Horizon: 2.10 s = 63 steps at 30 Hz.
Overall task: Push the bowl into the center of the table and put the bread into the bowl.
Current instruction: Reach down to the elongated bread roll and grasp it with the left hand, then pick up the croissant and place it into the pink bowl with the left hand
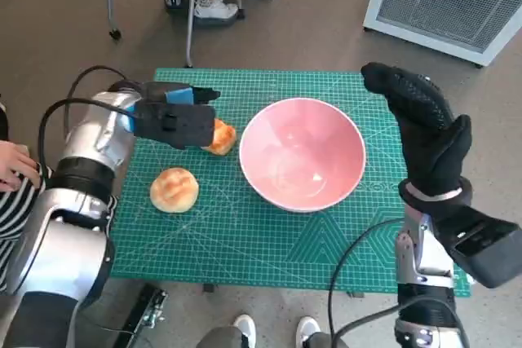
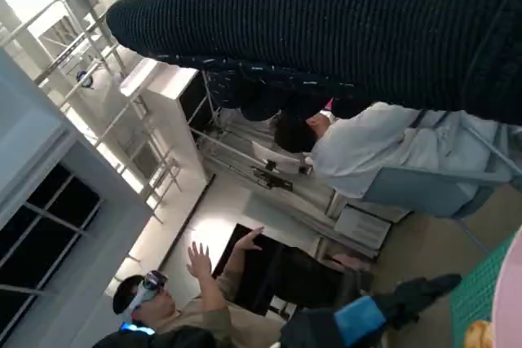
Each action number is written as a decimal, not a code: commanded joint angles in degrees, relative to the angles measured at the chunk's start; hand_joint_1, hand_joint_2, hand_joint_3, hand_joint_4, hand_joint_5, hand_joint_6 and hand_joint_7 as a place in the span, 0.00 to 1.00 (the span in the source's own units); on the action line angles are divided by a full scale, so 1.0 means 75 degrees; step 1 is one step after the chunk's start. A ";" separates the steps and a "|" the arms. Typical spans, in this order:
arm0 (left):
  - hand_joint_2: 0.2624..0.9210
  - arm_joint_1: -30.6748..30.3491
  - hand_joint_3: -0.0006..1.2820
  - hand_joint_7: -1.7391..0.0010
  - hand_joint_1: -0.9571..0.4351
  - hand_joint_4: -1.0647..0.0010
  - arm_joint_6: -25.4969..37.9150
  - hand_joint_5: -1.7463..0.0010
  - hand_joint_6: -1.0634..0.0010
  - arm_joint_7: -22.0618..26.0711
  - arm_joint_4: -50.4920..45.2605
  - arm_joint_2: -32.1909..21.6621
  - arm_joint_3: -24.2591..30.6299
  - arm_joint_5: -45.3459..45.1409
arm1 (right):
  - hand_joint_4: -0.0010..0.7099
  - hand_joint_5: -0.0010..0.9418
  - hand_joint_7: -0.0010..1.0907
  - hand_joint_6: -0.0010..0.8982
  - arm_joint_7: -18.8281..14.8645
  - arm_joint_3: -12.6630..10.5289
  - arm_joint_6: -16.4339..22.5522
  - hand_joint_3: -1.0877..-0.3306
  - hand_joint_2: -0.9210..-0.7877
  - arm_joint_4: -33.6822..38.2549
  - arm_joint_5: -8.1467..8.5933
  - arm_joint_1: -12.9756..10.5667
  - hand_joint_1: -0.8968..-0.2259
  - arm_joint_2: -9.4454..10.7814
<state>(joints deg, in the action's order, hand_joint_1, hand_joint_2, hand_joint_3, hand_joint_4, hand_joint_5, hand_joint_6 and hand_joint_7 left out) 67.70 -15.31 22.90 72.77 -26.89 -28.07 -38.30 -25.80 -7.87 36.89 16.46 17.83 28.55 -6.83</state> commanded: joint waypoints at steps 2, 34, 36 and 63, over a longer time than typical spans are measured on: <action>0.73 0.0211 0.00 0.99 0.71 0.91 0.0220 1.00 0.79 -0.0208 0.0264 0.0186 -0.0172 -0.0164 | 0.21 0.00 0.30 0.13 0.0130 -0.0045 -0.0185 0.57 0.00 -0.0093 -0.0066 -0.0222 0.30 -0.0084; 0.99 -0.0492 0.09 0.36 0.65 0.38 -0.0004 0.45 0.45 -0.3002 0.0748 0.0828 -0.1628 -0.1561 | 0.21 0.00 0.33 0.11 0.0475 -0.0037 -0.0295 0.54 0.00 -0.0623 -0.0283 -0.0652 0.31 -0.0133; 0.99 -0.0504 0.09 0.34 0.67 0.40 -0.0038 0.37 0.45 -0.3086 0.0759 0.0820 -0.1656 -0.1590 | 0.21 0.00 0.33 0.11 0.0474 -0.0040 -0.0295 0.54 0.00 -0.0634 -0.0271 -0.0667 0.31 -0.0135; 1.00 0.0008 0.04 0.33 0.69 0.33 -0.0406 0.35 0.40 -0.3719 0.0569 0.0387 -0.1039 -0.1108 | 0.22 0.00 0.36 0.10 0.0561 -0.0008 -0.0270 0.54 0.00 -0.0578 -0.0299 -0.0681 0.31 -0.0062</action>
<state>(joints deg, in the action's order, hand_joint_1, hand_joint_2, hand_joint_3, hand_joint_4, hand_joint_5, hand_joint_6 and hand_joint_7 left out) 65.32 -17.45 -3.53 77.79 -22.66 -37.16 -47.62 -22.15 -8.00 35.44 11.41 15.71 24.40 -7.54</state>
